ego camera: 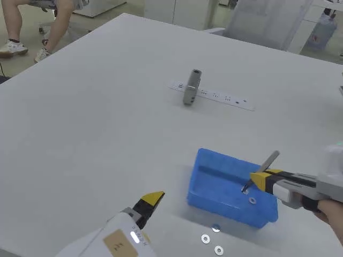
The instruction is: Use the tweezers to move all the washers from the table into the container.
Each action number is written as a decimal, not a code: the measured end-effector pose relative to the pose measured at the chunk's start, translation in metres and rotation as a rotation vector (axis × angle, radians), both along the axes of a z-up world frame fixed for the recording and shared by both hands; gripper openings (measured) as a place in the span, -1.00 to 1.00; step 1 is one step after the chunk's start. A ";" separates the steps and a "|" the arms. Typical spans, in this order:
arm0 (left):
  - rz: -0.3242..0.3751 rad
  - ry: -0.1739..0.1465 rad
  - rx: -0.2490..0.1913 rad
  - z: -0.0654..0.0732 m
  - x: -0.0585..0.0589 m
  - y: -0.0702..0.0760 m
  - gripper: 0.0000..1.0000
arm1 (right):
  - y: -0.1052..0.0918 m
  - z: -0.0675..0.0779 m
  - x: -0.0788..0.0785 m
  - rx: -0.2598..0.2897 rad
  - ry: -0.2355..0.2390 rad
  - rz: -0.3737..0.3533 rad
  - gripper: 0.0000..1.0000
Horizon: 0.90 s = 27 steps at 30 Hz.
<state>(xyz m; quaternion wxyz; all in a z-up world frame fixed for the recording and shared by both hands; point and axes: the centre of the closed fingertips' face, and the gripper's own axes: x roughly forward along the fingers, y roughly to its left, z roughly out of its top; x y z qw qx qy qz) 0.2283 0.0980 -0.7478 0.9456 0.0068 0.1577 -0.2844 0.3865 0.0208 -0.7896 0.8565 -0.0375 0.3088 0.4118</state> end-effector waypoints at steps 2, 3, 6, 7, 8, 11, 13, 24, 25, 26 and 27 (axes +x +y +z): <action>-0.001 0.002 0.011 -0.001 0.000 0.000 0.80 | 0.001 -0.003 -0.001 -0.006 0.002 0.004 -0.94; -0.003 0.004 0.008 -0.001 0.000 0.000 0.80 | 0.002 -0.005 -0.002 -0.014 0.005 0.008 -0.94; 0.002 0.005 0.005 -0.001 0.000 0.001 0.80 | 0.004 -0.009 -0.003 -0.023 0.008 0.017 -0.94; 0.004 0.005 0.003 -0.001 0.000 0.001 0.80 | 0.004 -0.009 -0.004 -0.028 0.008 0.019 -0.94; 0.005 0.004 0.002 -0.001 0.000 0.001 0.80 | 0.005 -0.010 -0.006 -0.036 0.005 0.021 -0.94; 0.007 0.005 0.006 -0.001 0.001 0.002 0.79 | 0.004 -0.013 -0.007 -0.048 0.006 0.025 -0.94; 0.008 0.004 0.007 -0.001 0.001 0.002 0.79 | 0.003 -0.013 -0.006 -0.054 0.006 0.025 -0.94; -0.020 -0.005 -0.015 0.002 -0.002 -0.003 0.82 | 0.003 -0.021 -0.004 -0.073 -0.005 0.029 -0.93; -0.022 -0.002 -0.018 0.002 -0.002 -0.004 0.83 | 0.004 -0.021 -0.005 -0.075 -0.008 0.032 -0.93; -0.026 0.000 -0.019 0.002 -0.002 -0.004 0.83 | 0.005 -0.020 -0.006 -0.073 -0.009 0.034 -0.93; -0.033 0.004 -0.015 0.001 -0.003 -0.006 0.83 | 0.005 -0.019 -0.006 -0.066 -0.008 0.031 -0.93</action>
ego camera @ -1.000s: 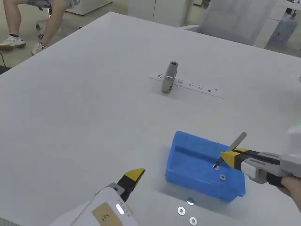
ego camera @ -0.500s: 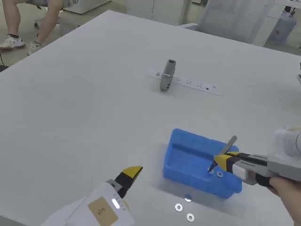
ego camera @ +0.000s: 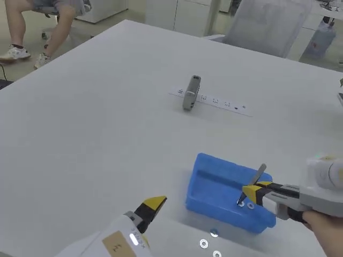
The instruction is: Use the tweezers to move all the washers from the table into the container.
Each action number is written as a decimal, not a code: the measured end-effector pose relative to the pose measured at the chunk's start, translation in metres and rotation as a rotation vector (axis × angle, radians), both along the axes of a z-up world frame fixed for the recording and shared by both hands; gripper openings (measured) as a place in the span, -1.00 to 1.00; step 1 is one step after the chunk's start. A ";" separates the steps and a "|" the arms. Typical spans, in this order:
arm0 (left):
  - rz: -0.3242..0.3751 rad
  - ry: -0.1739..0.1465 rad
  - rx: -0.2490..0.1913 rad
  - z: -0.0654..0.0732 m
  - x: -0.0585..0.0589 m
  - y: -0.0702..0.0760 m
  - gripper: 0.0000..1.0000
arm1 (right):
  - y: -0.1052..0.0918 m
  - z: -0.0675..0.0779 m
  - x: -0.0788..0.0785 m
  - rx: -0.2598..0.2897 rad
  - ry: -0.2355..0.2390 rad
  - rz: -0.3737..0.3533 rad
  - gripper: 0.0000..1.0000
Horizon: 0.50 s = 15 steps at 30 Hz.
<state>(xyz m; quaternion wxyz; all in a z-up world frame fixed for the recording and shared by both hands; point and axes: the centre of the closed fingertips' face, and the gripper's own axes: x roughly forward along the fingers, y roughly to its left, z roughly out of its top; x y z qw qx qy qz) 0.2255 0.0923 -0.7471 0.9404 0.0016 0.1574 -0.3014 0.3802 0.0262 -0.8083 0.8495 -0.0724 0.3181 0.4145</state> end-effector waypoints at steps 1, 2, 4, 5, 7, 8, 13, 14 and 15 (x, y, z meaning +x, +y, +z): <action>-0.009 0.004 0.008 -0.002 -0.001 -0.001 0.83 | 0.001 0.001 -0.001 0.005 -0.002 -0.002 -0.92; -0.014 0.006 0.013 -0.002 -0.001 -0.002 0.83 | 0.000 0.003 -0.001 0.011 -0.009 -0.006 -0.92; -0.027 0.007 0.022 -0.003 -0.003 -0.005 0.83 | -0.002 0.005 0.001 0.021 -0.020 -0.015 -0.92; -0.031 0.008 0.025 -0.004 -0.003 -0.005 0.83 | -0.002 0.007 0.001 0.029 -0.026 -0.018 -0.92; -0.034 0.009 0.029 -0.005 -0.004 -0.005 0.82 | -0.003 0.012 -0.002 0.038 -0.030 -0.021 -0.92; -0.034 0.011 0.031 -0.005 -0.004 -0.005 0.82 | -0.003 0.014 -0.003 0.037 -0.037 -0.019 -0.93; -0.018 0.017 0.030 -0.007 -0.003 -0.002 0.82 | 0.000 0.028 -0.013 0.044 -0.056 -0.001 -0.95; -0.015 0.015 0.030 -0.007 -0.002 -0.002 0.82 | 0.000 0.032 -0.015 0.052 -0.058 0.005 -0.95; -0.014 0.014 0.030 -0.007 -0.002 -0.001 0.82 | 0.000 0.033 -0.016 0.054 -0.058 0.006 -0.95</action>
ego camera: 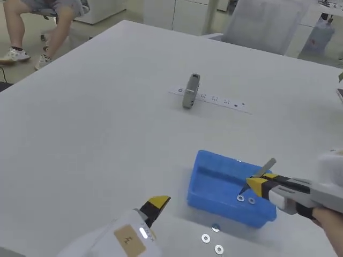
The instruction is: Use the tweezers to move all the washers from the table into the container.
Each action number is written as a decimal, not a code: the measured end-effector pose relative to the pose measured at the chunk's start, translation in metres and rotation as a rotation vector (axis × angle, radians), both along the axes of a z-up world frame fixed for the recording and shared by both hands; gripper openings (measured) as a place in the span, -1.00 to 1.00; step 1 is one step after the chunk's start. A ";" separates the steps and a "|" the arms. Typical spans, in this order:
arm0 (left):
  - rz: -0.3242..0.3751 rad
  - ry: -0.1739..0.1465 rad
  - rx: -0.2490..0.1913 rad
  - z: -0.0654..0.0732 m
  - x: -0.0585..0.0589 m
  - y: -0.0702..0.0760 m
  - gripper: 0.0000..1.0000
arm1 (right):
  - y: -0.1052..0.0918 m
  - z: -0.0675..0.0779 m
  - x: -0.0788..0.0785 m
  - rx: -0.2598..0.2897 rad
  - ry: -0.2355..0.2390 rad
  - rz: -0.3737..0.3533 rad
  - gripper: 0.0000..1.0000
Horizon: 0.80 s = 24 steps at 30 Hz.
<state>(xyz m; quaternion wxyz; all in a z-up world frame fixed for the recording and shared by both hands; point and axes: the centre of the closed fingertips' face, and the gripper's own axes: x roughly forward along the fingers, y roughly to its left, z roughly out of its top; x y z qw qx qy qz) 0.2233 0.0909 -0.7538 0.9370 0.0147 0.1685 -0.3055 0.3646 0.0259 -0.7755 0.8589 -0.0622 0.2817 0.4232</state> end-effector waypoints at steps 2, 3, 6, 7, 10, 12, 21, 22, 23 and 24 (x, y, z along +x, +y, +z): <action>0.005 -0.001 -0.004 0.000 0.001 0.001 0.81 | 0.003 0.013 -0.008 0.030 -0.012 0.005 -0.94; 0.004 0.001 -0.009 0.000 0.000 0.000 0.81 | 0.004 0.017 -0.010 0.037 -0.015 0.005 -0.94; 0.001 0.005 -0.005 -0.001 0.000 0.000 0.81 | 0.005 0.029 -0.019 0.063 -0.020 0.012 -0.94; 0.000 0.007 -0.004 -0.001 0.000 -0.001 0.81 | 0.006 0.032 -0.021 0.068 -0.021 0.015 -0.94; -0.002 0.010 -0.005 -0.002 0.000 -0.001 0.81 | 0.009 0.037 -0.033 0.083 -0.021 0.034 -0.94; -0.001 0.010 -0.008 -0.001 0.000 -0.001 0.81 | 0.011 0.038 -0.041 0.093 -0.017 0.042 -0.94; -0.004 0.015 -0.012 -0.002 -0.001 -0.001 0.80 | 0.018 -0.004 -0.083 0.096 0.110 0.086 -0.94; -0.006 0.015 -0.011 -0.002 -0.001 -0.001 0.80 | 0.018 -0.008 -0.085 0.100 0.123 0.083 -0.94; -0.008 0.015 -0.008 -0.002 -0.001 -0.001 0.80 | 0.018 -0.014 -0.087 0.099 0.135 0.080 -0.93; -0.008 0.015 -0.008 -0.002 -0.001 -0.001 0.80 | 0.019 -0.017 -0.089 0.097 0.139 0.081 -0.93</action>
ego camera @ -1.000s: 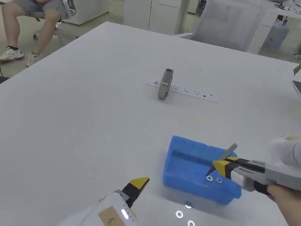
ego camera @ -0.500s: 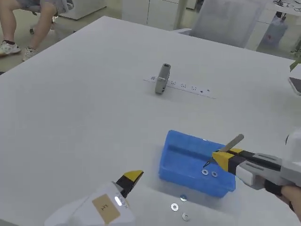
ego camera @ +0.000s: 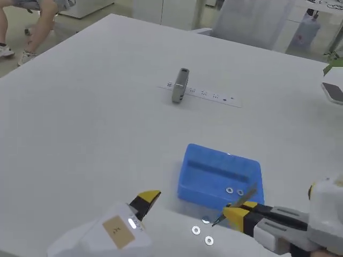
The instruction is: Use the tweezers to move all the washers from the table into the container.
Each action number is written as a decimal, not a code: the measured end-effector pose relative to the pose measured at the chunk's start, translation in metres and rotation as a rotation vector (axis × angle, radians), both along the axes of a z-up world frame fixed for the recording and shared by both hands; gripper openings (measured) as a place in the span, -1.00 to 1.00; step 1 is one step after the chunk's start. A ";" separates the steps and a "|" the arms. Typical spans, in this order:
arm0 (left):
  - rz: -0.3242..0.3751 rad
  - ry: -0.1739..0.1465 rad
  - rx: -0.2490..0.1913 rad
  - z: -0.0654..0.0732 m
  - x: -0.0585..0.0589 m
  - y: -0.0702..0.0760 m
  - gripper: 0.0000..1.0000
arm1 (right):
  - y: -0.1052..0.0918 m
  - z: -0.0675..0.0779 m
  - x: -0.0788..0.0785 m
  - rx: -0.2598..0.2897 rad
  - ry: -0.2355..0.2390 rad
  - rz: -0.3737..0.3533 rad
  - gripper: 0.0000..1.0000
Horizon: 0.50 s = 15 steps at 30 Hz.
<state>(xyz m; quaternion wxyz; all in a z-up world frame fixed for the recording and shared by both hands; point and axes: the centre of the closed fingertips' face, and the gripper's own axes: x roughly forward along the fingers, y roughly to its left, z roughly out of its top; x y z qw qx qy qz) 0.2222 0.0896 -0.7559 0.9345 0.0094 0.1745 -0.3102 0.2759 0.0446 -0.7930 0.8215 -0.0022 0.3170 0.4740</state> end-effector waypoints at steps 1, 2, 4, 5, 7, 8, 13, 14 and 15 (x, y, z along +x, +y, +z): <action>0.000 0.001 0.001 0.000 0.000 0.000 0.79 | 0.000 -0.005 -0.002 -0.004 0.014 0.002 -0.94; 0.003 0.002 0.001 0.000 0.000 0.001 0.79 | 0.000 -0.009 -0.003 -0.004 0.021 0.004 -0.93; 0.008 0.001 -0.002 0.000 0.001 0.002 0.79 | 0.000 -0.016 -0.007 -0.017 0.035 0.005 -0.93; 0.010 0.002 -0.003 0.000 0.001 0.002 0.79 | 0.000 -0.018 -0.008 -0.021 0.038 0.007 -0.93; 0.014 0.001 -0.004 0.000 0.001 0.003 0.79 | 0.000 -0.020 -0.009 -0.025 0.039 0.005 -0.93; 0.015 0.002 -0.003 0.000 0.001 0.003 0.79 | 0.000 -0.020 -0.009 -0.025 0.039 0.005 -0.93; 0.022 -0.007 -0.009 0.002 0.002 0.004 0.80 | 0.002 -0.022 -0.015 -0.036 -0.004 0.054 -0.93; 0.026 -0.009 -0.008 0.002 0.003 0.004 0.81 | 0.003 -0.021 -0.016 -0.040 -0.012 0.060 -0.93; 0.029 -0.006 -0.006 0.002 0.003 0.005 0.82 | 0.004 -0.021 -0.018 -0.068 -0.049 0.095 -0.93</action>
